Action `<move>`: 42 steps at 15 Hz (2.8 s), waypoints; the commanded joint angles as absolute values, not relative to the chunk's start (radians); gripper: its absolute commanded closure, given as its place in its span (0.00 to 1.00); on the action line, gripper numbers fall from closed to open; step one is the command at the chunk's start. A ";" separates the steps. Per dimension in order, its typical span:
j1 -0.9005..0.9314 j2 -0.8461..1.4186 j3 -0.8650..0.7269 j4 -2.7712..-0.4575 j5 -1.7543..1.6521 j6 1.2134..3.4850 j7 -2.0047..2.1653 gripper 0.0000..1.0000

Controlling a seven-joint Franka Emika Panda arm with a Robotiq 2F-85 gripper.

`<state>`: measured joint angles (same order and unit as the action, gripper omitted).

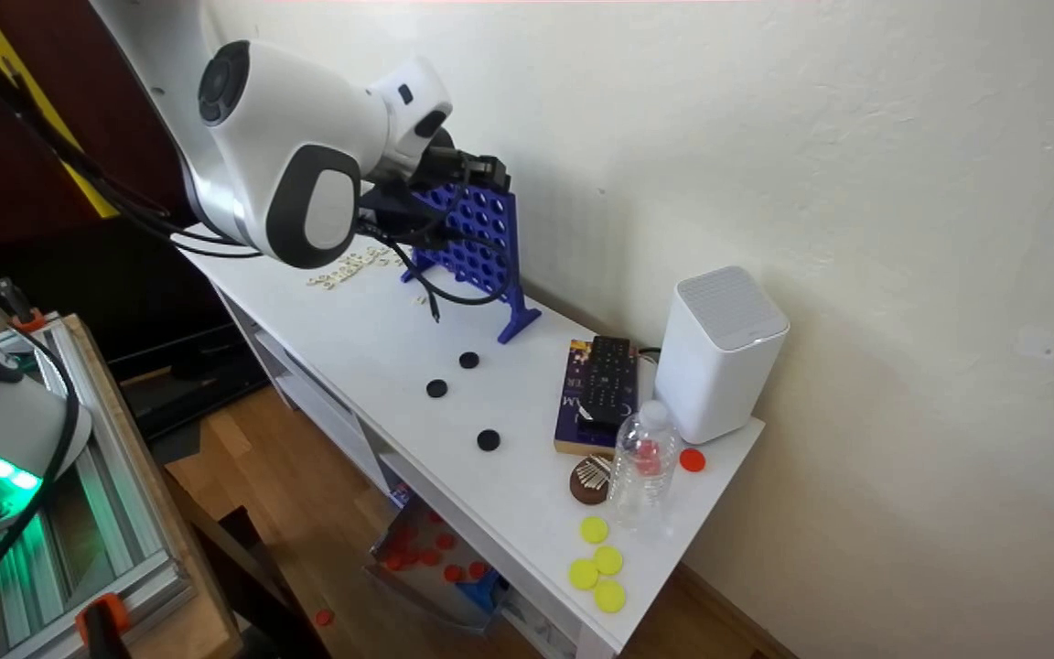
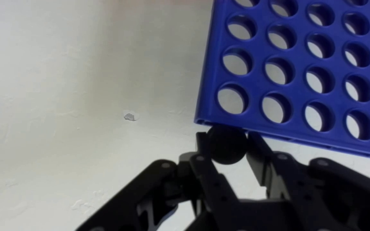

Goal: Put one black chip in the blue gameboard.

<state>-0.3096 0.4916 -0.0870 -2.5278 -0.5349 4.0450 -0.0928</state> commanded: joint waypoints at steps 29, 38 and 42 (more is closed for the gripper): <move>-0.252 0.497 -0.120 -2.569 -0.447 4.068 -0.142 0.34; -0.261 0.473 -0.115 -2.602 -0.467 4.074 -0.130 0.00; -0.274 0.418 -0.118 -2.642 -0.502 4.037 -0.104 0.00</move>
